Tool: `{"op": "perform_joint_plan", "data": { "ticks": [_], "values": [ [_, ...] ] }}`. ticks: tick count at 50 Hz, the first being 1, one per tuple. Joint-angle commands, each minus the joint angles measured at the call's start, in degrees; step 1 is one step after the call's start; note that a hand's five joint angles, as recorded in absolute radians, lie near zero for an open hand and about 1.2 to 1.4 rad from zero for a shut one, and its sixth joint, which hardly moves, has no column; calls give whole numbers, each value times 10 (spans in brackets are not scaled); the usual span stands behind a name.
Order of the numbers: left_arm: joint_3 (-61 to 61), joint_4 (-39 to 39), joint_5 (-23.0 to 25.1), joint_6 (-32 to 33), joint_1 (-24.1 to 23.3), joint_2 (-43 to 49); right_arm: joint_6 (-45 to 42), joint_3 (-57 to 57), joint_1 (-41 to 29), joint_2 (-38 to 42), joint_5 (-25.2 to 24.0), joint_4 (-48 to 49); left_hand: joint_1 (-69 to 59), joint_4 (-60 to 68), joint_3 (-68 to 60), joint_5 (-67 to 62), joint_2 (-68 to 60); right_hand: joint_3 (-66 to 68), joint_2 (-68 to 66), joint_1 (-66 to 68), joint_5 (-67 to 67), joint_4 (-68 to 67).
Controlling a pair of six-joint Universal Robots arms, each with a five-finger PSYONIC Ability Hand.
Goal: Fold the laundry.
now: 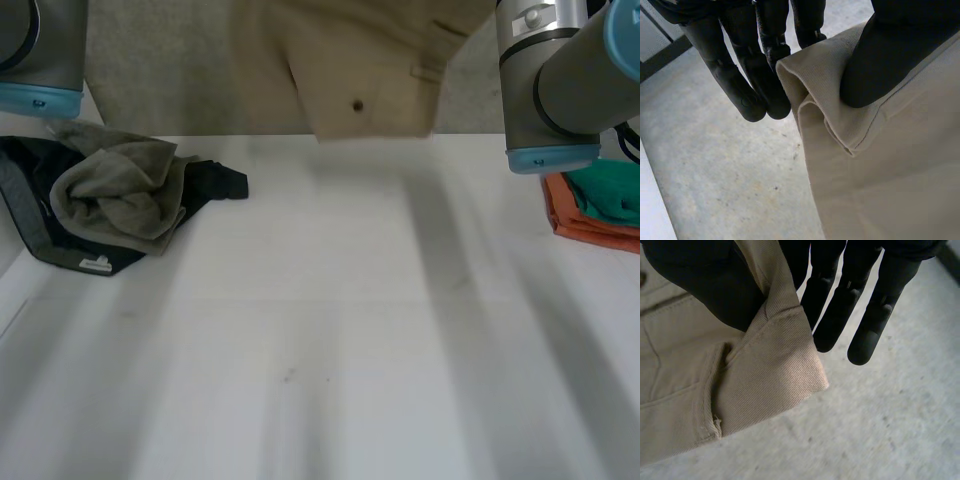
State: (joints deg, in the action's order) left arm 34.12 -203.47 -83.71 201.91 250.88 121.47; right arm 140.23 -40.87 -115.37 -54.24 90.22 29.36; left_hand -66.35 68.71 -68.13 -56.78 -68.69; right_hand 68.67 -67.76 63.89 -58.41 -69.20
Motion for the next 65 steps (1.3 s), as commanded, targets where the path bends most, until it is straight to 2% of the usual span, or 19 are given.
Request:
{"op": "perform_joint_plan", "data": {
  "ticks": [1, 9, 16, 24, 28, 31, 35, 36, 40, 42, 47, 51, 53, 54, 55, 60, 63, 64, 65],
  "values": [
    [109, 37, -17, -4, 8, -18, -3, -10, 1, 18, -28, -47, -137, 113, -119, -132, -113, 113, -122, 161, -116, -108],
    [333, 20, -19, -14, 4, -47, -9, -103, 9, 55, -75, -64, -137, 113, -119, -132, -113, 113, -122, 161, -116, -108],
    [476, 15, -8, -13, -3, -46, -42, -184, 6, 89, -81, -99, -137, 113, -119, -132, -113, 113, -122, 161, -116, -108],
    [598, 79, 22, -11, 1, -103, -96, -278, 4, 59, -74, -236, -137, 113, -119, -132, -113, 113, -122, 161, -116, -108],
    [650, 171, 66, 10, 5, -179, -118, -338, -2, -13, -50, -353, -137, 113, -119, -132, -113, 113, -122, 161, -116, -108],
    [676, 233, 82, 37, 11, -213, -126, -370, -3, -49, -32, -413, -137, 113, -119, -132, -113, 113, -122, 161, -116, -108],
    [706, 356, 100, 109, 22, -259, -133, -424, -1, -104, -3, -505, -137, 113, -119, -132, -113, 113, -122, 161, -116, -108],
    [716, 411, 101, 147, 24, -274, -136, -443, 1, -125, 5, -539, -137, 113, -119, -132, -113, 113, -122, 161, -116, -108],
    [730, 528, 98, 229, 24, -294, -156, -483, 13, -162, 9, -592, -137, 113, -119, -132, -113, 113, -122, 161, -116, -108],
    [729, 552, 100, 251, 23, -294, -170, -494, 17, -168, 3, -591, -137, 113, -119, -132, -113, 113, -122, 161, -116, -108],
    [707, 506, 96, 250, 14, -280, -180, -509, 16, -158, -9, -545, -137, 113, -119, -132, -113, 113, -122, 161, -116, -108],
    [670, 427, 99, 193, 4, -244, -159, -509, 15, -139, -6, -497, -137, 113, -119, -132, -113, 113, -122, 161, -116, -108],
    [649, 388, 104, 160, 1, -220, -142, -509, 14, -130, 0, -476, 268, -292, 286, 273, 292, 113, -122, 161, -116, -108],
    [643, 377, 107, 151, -1, -213, -138, -510, 12, -127, 1, -472, 442, -466, 460, 446, 465, 113, -122, 161, -116, -108],
    [636, 368, 108, 147, -4, -207, -132, -510, 11, -125, 3, -467, 563, -587, 581, 568, 587, 113, -122, 161, -116, -108],
    [584, 329, 117, 141, -9, -162, -104, -518, 8, -119, 15, -435, 547, -570, 564, 551, 570, 113, -122, 161, -116, -108],
    [541, 304, 122, 134, -6, -119, -100, -526, 8, -119, 15, -411, 357, -380, 375, 361, 380, 113, -122, 161, -116, -108],
    [513, 295, 122, 128, -5, -89, -100, -529, 7, -119, 15, -405, 241, -265, 259, 246, 265, 113, -122, 161, -116, -108],
    [497, 291, 123, 125, -4, -74, -100, -531, 7, -119, 15, -401, 210, -234, 228, 214, 234, 113, -122, 161, -116, -108]
  ]
}}
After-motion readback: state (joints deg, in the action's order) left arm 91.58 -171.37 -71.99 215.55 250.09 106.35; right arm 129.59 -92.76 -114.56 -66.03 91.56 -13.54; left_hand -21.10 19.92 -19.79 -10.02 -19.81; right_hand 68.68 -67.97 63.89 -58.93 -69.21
